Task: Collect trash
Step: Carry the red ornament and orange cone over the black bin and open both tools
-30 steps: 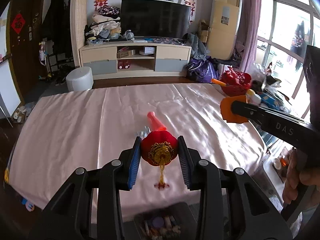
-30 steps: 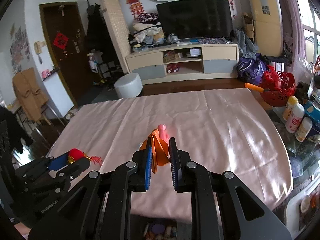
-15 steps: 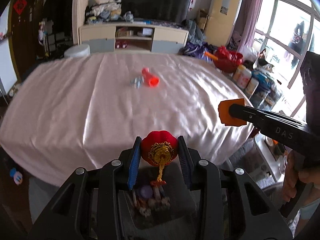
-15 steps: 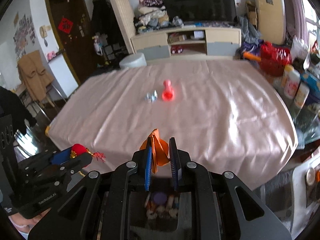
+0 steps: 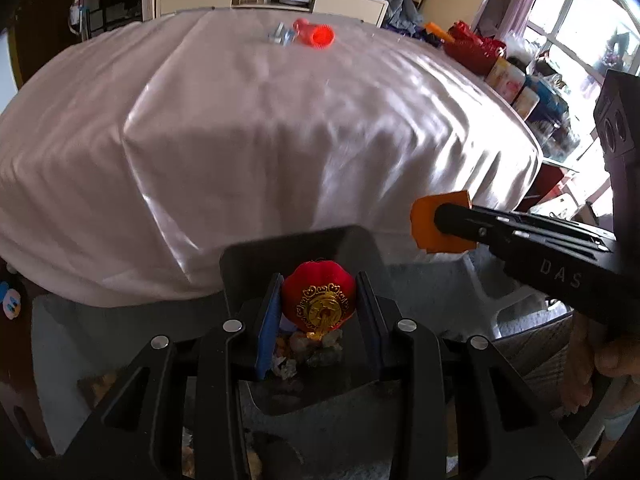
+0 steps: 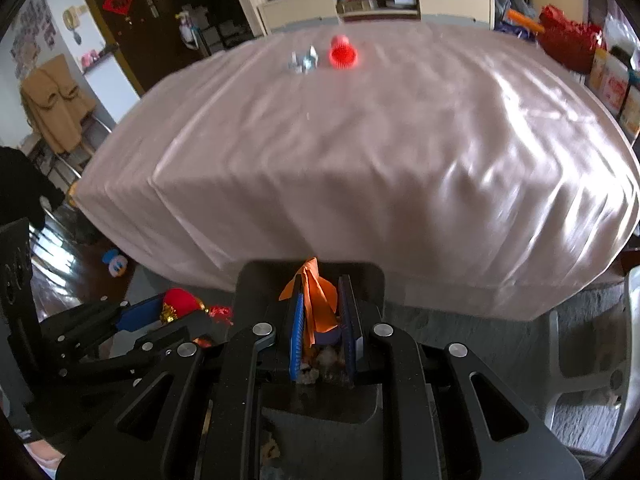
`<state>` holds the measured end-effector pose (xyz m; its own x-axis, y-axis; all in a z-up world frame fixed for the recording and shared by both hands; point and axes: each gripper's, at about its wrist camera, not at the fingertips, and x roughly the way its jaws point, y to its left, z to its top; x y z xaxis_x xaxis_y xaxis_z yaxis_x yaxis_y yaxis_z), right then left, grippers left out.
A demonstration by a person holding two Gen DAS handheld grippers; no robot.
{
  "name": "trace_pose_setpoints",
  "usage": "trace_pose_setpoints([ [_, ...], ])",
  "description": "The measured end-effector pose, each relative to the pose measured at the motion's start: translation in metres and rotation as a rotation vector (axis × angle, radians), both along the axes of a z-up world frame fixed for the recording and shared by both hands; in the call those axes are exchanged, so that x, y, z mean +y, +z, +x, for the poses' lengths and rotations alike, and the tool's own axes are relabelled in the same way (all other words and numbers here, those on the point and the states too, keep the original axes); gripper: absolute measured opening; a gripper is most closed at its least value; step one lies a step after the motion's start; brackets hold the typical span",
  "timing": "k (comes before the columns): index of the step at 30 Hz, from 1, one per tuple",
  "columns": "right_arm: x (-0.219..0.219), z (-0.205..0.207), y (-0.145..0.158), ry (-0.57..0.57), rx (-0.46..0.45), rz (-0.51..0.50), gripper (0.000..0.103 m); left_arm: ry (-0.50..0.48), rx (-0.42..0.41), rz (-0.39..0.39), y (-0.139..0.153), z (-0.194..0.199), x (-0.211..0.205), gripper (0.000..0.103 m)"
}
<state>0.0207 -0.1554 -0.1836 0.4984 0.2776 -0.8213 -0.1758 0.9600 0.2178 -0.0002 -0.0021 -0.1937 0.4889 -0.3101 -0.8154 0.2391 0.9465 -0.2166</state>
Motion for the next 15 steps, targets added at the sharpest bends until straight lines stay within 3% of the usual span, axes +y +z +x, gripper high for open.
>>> trace_pose_setpoints([
  [15,-0.001,0.009,-0.067,-0.04,0.101,0.072,0.018,-0.031,0.094,0.022,-0.069,0.01,0.001,0.034],
])
